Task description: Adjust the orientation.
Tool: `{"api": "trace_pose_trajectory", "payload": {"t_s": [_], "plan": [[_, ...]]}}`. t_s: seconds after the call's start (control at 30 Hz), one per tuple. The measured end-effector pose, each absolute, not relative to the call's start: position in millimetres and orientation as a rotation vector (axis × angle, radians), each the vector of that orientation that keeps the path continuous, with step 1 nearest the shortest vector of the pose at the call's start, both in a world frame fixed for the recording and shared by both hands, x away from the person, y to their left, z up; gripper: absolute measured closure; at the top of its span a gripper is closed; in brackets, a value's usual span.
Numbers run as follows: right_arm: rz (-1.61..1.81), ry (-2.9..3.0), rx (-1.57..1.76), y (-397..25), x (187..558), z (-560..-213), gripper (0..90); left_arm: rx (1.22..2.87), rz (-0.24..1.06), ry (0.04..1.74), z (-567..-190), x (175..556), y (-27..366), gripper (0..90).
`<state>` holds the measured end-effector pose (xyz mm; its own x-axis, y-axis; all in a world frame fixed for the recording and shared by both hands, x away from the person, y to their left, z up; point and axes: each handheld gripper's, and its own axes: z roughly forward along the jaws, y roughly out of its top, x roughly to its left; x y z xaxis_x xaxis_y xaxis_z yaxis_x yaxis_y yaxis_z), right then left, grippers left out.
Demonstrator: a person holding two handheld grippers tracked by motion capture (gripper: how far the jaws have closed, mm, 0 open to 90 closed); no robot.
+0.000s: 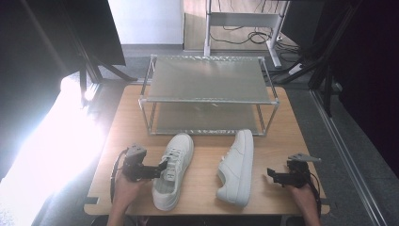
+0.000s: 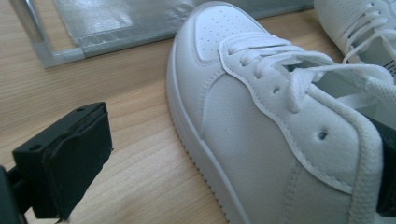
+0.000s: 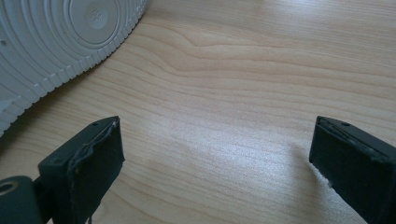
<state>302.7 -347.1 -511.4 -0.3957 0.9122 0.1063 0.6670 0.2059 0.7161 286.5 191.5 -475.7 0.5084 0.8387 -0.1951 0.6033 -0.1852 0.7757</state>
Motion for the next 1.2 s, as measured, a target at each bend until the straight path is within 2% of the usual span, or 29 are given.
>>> {"api": "trace_pose_trajectory", "payload": {"t_s": [0.37, 0.47, 0.63, 0.8, 0.93, 1.2], "plan": [[0.994, 2.129, 1.457, -345.9, 301.7, -509.0, 2.4, 1.906, 0.351, 1.181, -469.4, 284.5, 187.1, 0.0], [0.995, 2.130, 1.449, -345.2, 301.4, -508.6, 2.3, 1.843, 0.320, 1.170, -460.3, 281.2, 191.3, 0.0], [0.996, 2.133, 1.438, -343.4, 300.4, -507.5, 2.2, 1.819, 0.367, 1.171, -447.8, 276.3, 199.0, 0.0], [1.004, 2.130, 1.434, -342.3, 299.0, -505.8, 2.2, 1.812, 0.472, 1.212, -443.6, 272.3, 216.1, 0.0], [1.009, 2.130, 1.425, -340.7, 298.2, -503.5, 2.3, 1.773, 0.530, 1.271, -451.3, 270.0, 232.7, 0.0], [1.039, 2.119, 1.386, -335.2, 296.6, -492.8, 0.0, 1.853, 0.593, 1.371, -484.9, 270.2, 247.0, 0.0]]}}
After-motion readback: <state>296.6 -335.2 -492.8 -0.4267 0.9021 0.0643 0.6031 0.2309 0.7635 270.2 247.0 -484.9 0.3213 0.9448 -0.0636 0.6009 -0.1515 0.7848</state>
